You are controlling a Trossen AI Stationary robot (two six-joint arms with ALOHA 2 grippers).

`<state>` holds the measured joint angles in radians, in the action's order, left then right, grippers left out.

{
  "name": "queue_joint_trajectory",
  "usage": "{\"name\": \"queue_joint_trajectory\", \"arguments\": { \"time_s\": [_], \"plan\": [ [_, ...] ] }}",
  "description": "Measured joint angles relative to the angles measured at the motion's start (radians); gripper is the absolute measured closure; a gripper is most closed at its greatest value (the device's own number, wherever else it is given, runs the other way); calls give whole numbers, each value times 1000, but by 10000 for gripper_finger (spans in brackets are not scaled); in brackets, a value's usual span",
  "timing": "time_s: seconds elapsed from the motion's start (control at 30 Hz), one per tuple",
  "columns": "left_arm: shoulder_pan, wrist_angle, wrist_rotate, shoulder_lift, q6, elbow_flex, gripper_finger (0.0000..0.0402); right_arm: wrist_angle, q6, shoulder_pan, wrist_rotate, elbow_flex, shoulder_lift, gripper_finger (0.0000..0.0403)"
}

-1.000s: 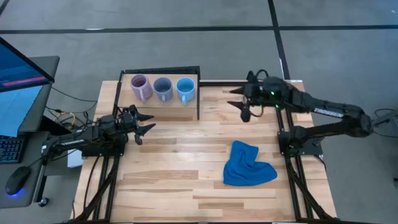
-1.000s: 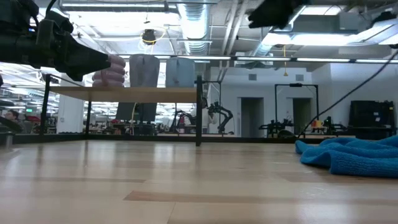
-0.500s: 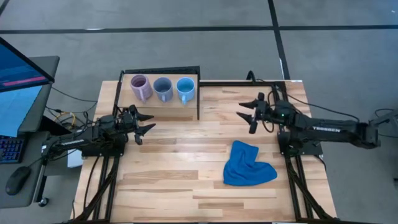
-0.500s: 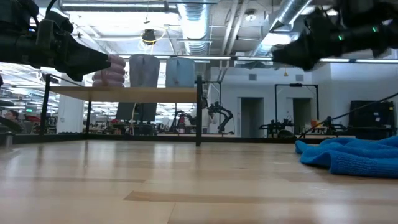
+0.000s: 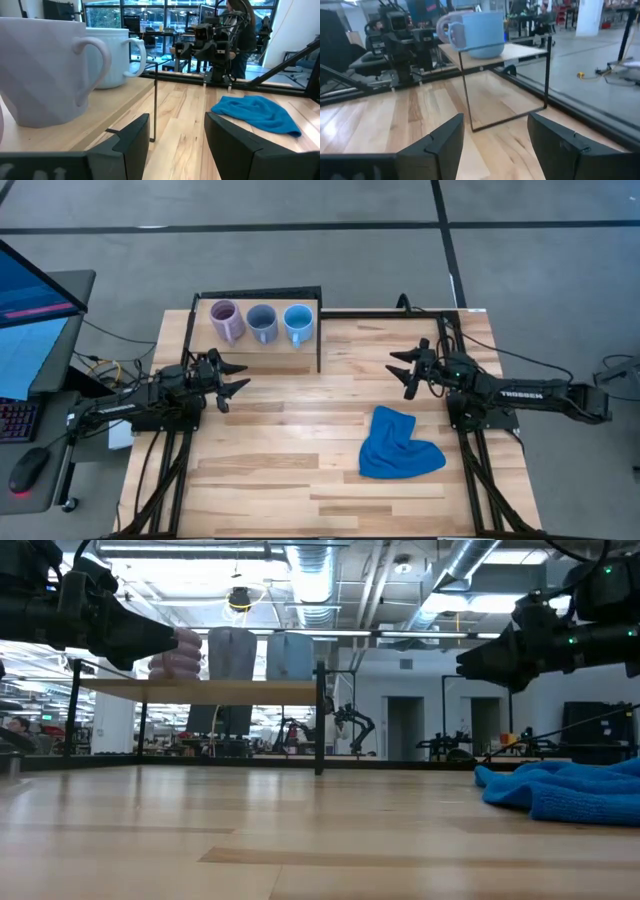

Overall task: Stack small to large cups/mugs on shelf
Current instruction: Return to Home Position

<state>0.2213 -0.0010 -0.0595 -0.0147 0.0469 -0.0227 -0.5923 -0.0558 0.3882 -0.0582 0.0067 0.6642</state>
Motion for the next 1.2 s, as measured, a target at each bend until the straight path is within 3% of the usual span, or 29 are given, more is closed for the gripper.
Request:
{"name": "queue_joint_trajectory", "arguments": {
  "time_s": [0.3,0.73,1.07,1.2],
  "plan": [
    [0,0,0,0,-1,0,221,1,-50,-8,-57,0,2,161],
    [0,0,-2,0,-1,0,221,5,-49,-5,31,0,2,171],
    [0,0,-6,0,-1,0,221,48,45,-1,-37,0,-9,333],
    [0,0,-6,0,-1,0,221,61,49,20,-77,-1,-44,381]
  ]
}}
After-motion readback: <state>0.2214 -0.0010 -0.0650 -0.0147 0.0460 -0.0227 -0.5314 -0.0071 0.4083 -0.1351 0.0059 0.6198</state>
